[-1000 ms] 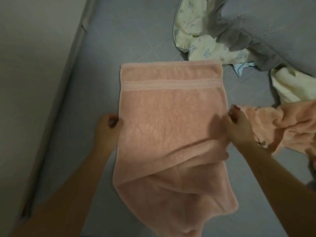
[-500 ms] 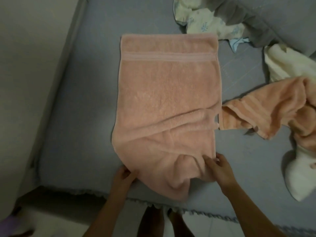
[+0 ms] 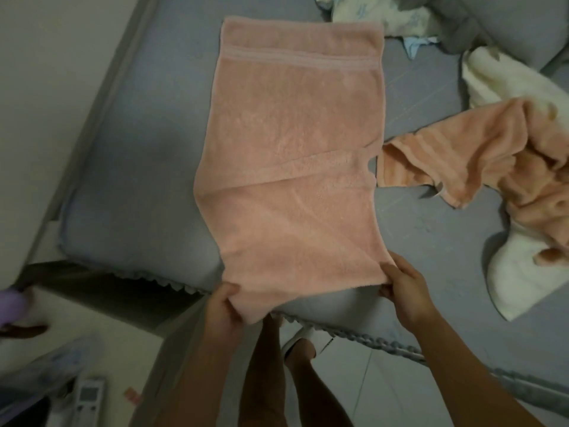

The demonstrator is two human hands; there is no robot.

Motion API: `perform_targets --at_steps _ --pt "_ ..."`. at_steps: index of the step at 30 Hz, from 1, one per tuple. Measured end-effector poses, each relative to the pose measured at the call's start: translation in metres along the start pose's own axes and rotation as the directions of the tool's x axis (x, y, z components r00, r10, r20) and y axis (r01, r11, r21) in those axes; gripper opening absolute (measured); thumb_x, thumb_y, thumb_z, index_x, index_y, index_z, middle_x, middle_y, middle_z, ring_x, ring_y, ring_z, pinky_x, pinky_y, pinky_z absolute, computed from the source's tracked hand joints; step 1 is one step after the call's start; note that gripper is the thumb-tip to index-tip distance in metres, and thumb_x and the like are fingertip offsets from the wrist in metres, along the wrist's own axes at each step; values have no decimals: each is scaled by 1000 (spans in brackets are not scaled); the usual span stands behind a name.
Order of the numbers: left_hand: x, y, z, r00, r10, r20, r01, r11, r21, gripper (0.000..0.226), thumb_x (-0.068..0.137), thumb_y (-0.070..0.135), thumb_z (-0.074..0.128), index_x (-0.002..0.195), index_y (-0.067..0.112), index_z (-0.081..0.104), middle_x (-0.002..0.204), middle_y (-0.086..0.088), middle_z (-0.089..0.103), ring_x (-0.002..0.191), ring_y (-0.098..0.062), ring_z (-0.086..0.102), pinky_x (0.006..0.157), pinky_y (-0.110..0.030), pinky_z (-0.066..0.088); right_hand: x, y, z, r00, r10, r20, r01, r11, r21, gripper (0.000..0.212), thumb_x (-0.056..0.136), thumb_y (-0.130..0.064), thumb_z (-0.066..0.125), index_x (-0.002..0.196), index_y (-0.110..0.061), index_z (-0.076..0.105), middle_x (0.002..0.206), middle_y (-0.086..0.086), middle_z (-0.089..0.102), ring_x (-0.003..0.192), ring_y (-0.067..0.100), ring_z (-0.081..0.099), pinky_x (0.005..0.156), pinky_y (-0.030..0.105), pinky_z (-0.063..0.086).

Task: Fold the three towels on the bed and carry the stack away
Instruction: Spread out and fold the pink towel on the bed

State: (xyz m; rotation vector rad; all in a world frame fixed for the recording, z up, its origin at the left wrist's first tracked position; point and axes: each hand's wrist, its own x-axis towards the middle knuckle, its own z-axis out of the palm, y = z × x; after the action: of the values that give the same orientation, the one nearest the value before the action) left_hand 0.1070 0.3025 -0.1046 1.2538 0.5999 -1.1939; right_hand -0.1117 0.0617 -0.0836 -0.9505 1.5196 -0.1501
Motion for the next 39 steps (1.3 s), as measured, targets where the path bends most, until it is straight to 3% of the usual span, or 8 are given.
perform_targets --at_steps 4,7,12,17,23,29,33,39 --pt "-8 -6 -18 998 -57 33 52 989 140 61 68 28 70 127 16 61 126 -7 68 116 -31 63 90 -48 51 -8 17 -9 992 85 96 -55 960 -275 26 92 -33 63 95 -9 72 77 7 61 68 21 55 67 38 50" --pt "-13 -13 -24 987 -154 36 135 937 322 56 72 32 73 126 20 61 120 -1 72 111 -25 67 87 -42 52 -19 26 -13 957 150 250 -43 922 -386 42 78 -52 74 103 -19 70 84 -8 69 77 13 64 69 27 53" --pt "-13 -14 -44 972 -224 71 192 931 309 68 67 31 85 129 17 61 126 -11 68 117 -35 63 97 -52 50 -25 41 -17 957 95 276 110 759 -642 21 84 -25 69 90 -5 68 93 8 66 77 16 62 66 25 48" --pt "-23 -23 -75 979 -161 -126 203 834 513 91 38 41 95 120 15 66 113 -11 74 102 -33 71 87 -51 57 -38 43 -34 880 323 347 -75 818 -571 51 89 -35 66 133 -13 53 117 1 63 101 15 61 82 26 47" --pt "-41 -4 -90 984 -85 -156 148 881 449 77 51 33 91 121 11 65 113 -14 73 97 -36 72 74 -46 60 -47 35 -48 887 357 293 -247 902 -354 55 84 -45 70 117 -1 66 101 16 74 92 31 70 86 51 57" --pt "-67 51 -43 907 366 -209 -108 682 724 55 71 47 75 117 21 59 108 1 62 91 -10 59 64 -26 44 -52 -11 -34 943 268 197 -246 961 -131 34 99 -28 52 114 0 64 105 21 72 98 38 68 86 50 56" --pt "-55 98 8 952 286 -110 -198 848 491 18 94 26 60 105 27 73 105 -2 69 92 -18 67 73 -39 59 -29 -69 -16 945 219 241 -261 953 156 10 98 -10 50 97 -10 59 96 13 67 85 27 65 72 42 56" --pt "20 162 79 974 217 59 -225 927 301 39 85 -4 39 109 15 63 92 -3 72 79 -16 71 64 -28 55 25 -132 8 987 67 144 -86 988 131 28 94 1 48 117 -7 62 104 16 68 82 23 63 74 34 53"
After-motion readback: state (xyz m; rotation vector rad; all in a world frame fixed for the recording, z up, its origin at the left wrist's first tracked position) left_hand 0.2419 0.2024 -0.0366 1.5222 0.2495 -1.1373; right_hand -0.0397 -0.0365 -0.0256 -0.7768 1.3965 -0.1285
